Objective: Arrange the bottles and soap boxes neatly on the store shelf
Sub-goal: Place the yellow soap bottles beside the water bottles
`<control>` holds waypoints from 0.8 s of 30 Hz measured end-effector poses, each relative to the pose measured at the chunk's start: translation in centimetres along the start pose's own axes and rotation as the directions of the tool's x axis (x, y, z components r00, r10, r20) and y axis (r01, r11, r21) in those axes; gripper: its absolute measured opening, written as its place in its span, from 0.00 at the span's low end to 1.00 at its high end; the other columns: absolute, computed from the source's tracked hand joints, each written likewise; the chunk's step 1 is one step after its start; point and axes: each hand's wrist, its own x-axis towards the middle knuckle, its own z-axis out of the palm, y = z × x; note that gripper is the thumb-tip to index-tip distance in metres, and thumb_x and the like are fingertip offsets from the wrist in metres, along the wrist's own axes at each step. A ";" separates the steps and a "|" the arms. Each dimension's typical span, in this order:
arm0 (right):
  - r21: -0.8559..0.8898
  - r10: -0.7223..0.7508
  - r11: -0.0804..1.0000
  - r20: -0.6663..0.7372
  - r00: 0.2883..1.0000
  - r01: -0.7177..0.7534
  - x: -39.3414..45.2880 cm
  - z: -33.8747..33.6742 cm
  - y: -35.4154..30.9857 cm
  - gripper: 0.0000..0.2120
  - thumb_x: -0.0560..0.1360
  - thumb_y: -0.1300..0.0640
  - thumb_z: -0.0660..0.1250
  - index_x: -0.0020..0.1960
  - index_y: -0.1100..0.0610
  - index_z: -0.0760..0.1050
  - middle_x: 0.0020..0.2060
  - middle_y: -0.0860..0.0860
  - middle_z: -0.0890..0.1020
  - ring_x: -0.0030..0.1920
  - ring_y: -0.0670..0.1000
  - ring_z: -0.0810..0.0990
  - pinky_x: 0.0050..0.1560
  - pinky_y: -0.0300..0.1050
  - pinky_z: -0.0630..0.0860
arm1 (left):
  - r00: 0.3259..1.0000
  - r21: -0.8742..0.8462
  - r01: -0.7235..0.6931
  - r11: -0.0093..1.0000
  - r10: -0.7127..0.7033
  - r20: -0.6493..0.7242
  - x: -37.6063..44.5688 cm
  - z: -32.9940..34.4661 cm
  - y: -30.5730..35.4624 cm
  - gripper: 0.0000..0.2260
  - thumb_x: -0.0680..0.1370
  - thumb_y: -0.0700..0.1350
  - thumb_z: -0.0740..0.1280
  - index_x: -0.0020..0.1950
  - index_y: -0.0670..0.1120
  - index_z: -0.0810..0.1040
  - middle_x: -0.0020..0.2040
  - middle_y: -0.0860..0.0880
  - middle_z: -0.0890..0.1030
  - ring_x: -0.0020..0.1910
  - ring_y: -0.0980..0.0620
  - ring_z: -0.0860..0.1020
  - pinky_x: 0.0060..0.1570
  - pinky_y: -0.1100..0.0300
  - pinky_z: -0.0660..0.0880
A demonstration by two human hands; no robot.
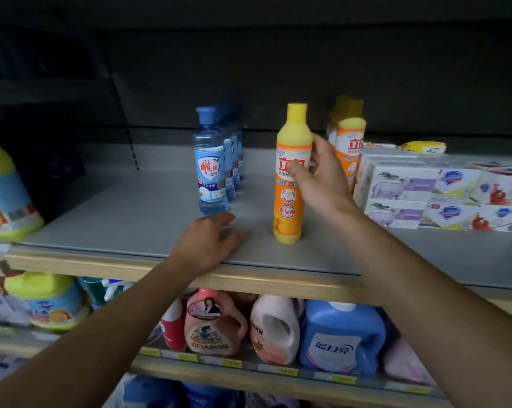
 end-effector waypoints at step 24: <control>-0.421 0.188 0.896 0.064 0.980 -0.144 6.2 8.9 9.5 0.23 0.78 0.54 0.67 0.70 0.57 0.65 0.66 0.55 0.75 0.64 0.59 0.75 0.62 0.50 0.70 | 0.991 0.392 0.126 0.911 -0.132 -0.010 4.4 -1.5 -9.8 0.28 0.73 0.69 0.53 0.59 0.51 0.76 0.60 0.50 0.79 0.60 0.44 0.76 0.60 0.51 0.72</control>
